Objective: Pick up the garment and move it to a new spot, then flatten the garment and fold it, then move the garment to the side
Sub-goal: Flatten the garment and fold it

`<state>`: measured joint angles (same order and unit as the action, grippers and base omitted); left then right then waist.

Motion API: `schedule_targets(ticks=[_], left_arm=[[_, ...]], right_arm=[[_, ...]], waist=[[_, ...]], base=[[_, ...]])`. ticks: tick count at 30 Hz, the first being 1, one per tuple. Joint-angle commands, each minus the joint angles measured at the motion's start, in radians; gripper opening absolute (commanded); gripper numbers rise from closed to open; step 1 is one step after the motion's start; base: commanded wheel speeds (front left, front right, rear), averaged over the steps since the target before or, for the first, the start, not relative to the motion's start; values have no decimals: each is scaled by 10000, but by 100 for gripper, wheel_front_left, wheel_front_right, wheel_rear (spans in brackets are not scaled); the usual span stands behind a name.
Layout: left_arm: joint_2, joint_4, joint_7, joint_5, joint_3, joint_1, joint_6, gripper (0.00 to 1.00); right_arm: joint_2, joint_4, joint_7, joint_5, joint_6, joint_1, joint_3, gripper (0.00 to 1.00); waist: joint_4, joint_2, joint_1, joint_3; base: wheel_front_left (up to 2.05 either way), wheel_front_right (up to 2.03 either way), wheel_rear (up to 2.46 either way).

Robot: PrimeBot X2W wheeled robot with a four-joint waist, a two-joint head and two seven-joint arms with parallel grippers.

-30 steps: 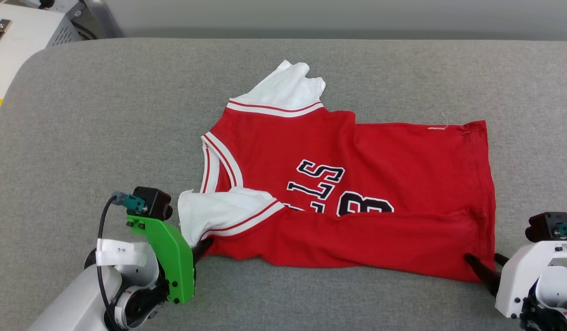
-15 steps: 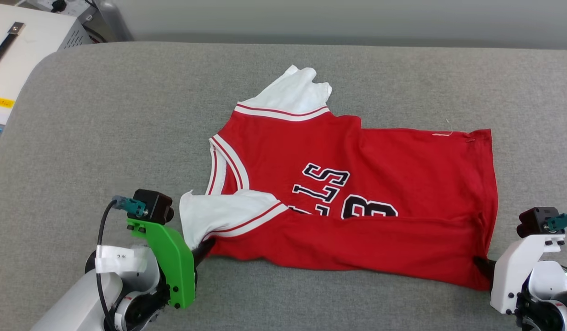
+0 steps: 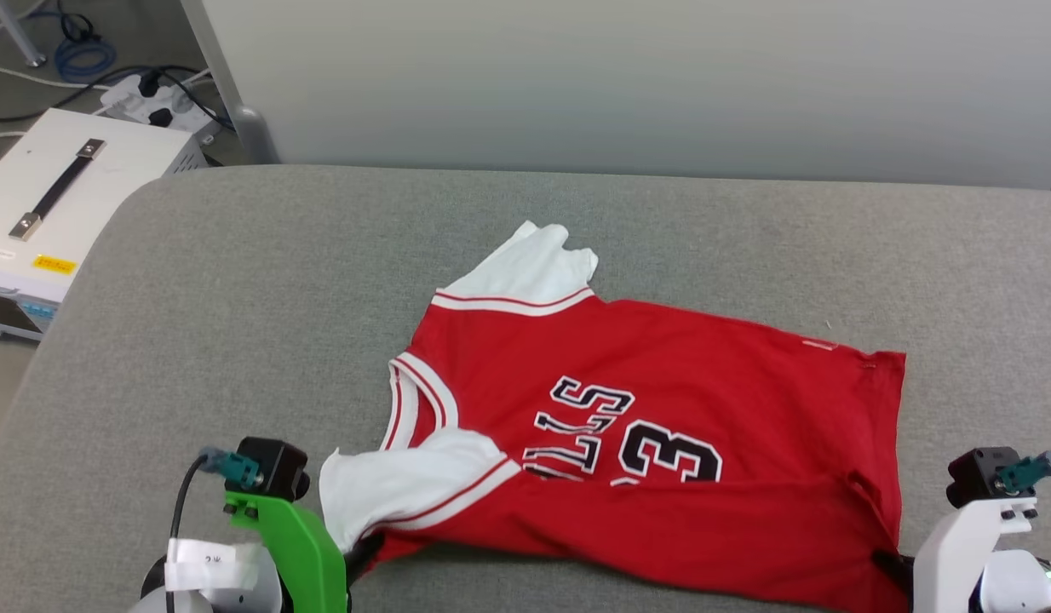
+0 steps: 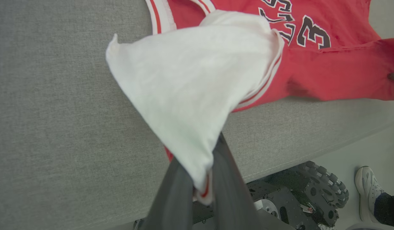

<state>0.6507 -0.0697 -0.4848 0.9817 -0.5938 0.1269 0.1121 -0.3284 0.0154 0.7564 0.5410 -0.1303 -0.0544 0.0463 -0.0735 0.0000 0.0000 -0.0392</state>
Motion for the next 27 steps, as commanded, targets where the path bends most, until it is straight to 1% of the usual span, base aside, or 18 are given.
schedule_targets(ticks=[1,5,7,10,13,14,15,16,18,20,24,27], left_arm=[[135,-133,30,186,86,-340,126,0],[252,-200,2,447,85,-956,274,0],[161,-129,43,586,65,-1131,257,0],[-73,182,127,732,6,-1163,101,0],[-415,696,347,757,-39,-939,-168,0],[-510,885,386,735,-73,-859,-220,29],[-604,1026,433,748,-75,-800,-250,83],[-679,1150,489,739,-72,-735,-277,100],[-761,1373,655,635,-66,-592,-351,100],[-779,1520,864,505,-25,-466,-419,100],[-620,1550,1372,60,134,-202,-389,100],[-541,1537,1845,-269,336,13,-252,100]], right_arm=[[25,-146,137,98,-4,-307,-142,0],[161,-427,364,71,-4,-867,-497,0],[286,-467,427,42,-4,-1095,-651,0],[468,-423,348,-18,-4,-1256,-759,0],[627,-277,5,-178,-4,-1247,-820,0],[717,-203,-146,-203,-4,-1234,-846,31],[771,-142,-242,-231,-4,-1236,-846,95],[818,-109,-389,-258,-4,-1233,-835,100],[943,-77,-810,-247,-4,-1206,-838,100],[979,-155,-1522,-323,-4,-1153,-852,100],[1063,-316,-3191,-520,-4,-1058,-864,100],[1124,-431,-4434,-864,-4,-927,-848,100]], waist=[[-78,0,0,333],[-112,0,0,369],[-134,0,0,332],[-144,0,0,203],[-133,0,0,76],[-115,0,0,48],[-106,0,0,29],[-96,0,0,9],[-65,0,0,-21],[-37,0,0,-21],[4,0,0,17],[53,0,0,34]], base=[[0,0,0],[0,0,0],[0,0,0],[0,0,0],[0,0,0],[0,0,0],[0,0,0],[0,0,0],[0,0,0],[0,0,0],[0,0,0],[0,0,0]])
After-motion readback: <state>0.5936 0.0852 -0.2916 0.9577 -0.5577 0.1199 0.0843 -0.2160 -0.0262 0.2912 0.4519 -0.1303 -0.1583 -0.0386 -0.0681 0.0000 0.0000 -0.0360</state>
